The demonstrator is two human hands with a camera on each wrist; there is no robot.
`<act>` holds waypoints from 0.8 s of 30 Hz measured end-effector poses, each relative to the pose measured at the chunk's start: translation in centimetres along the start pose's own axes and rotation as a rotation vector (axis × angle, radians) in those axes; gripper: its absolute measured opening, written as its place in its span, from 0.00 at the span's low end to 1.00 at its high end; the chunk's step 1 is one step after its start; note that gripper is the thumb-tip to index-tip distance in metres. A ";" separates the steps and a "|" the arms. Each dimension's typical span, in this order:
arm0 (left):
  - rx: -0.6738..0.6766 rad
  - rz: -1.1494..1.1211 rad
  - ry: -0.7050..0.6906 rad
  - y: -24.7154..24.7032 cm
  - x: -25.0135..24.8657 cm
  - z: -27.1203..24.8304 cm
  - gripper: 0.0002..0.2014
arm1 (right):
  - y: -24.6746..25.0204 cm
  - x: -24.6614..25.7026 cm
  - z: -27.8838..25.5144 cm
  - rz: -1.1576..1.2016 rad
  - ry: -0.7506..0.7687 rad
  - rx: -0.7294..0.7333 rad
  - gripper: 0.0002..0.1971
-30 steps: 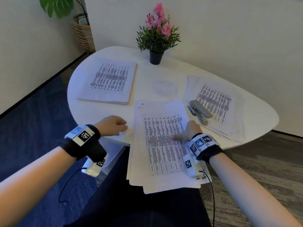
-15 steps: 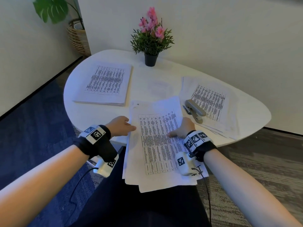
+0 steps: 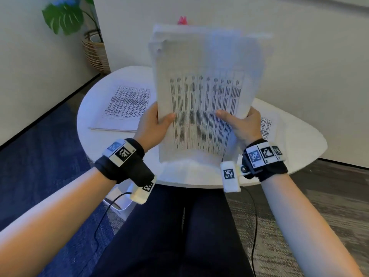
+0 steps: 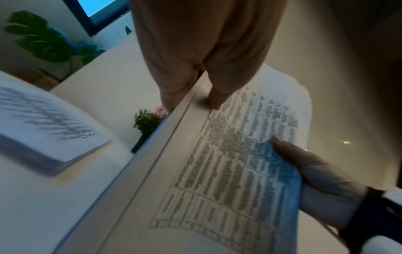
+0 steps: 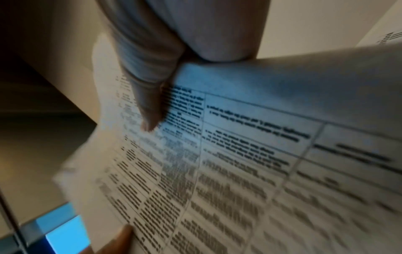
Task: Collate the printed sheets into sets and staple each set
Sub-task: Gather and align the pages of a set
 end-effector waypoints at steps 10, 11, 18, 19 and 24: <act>-0.221 0.097 -0.447 2.8 -9.6 0.0 0.30 | 0.5 4.2 0.4 0.132 0.152 -0.055 0.09; -0.231 0.142 -0.510 2.9 -10.5 -0.2 0.33 | 0.4 4.4 0.4 0.134 0.160 -0.045 0.09; -0.367 0.328 -0.592 3.8 -13.6 -0.8 0.15 | 0.0 6.0 0.9 0.100 0.211 -0.054 0.08; -0.409 0.300 -0.581 4.5 -13.3 -0.8 0.12 | 0.0 5.9 1.0 0.104 0.211 -0.054 0.08; -0.287 -0.001 -0.382 5.7 -9.8 1.0 0.28 | -1.0 3.5 0.7 0.111 0.111 0.018 0.08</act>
Point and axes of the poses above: each hand's wrist, its own z-axis towards the middle knuckle, its own y-axis out of the back of the hand, x = y × z, the point moved 10 cm from there along z, towards the middle knuckle, and after that the axes turned 13 degrees about x, right-handed, at the moved point
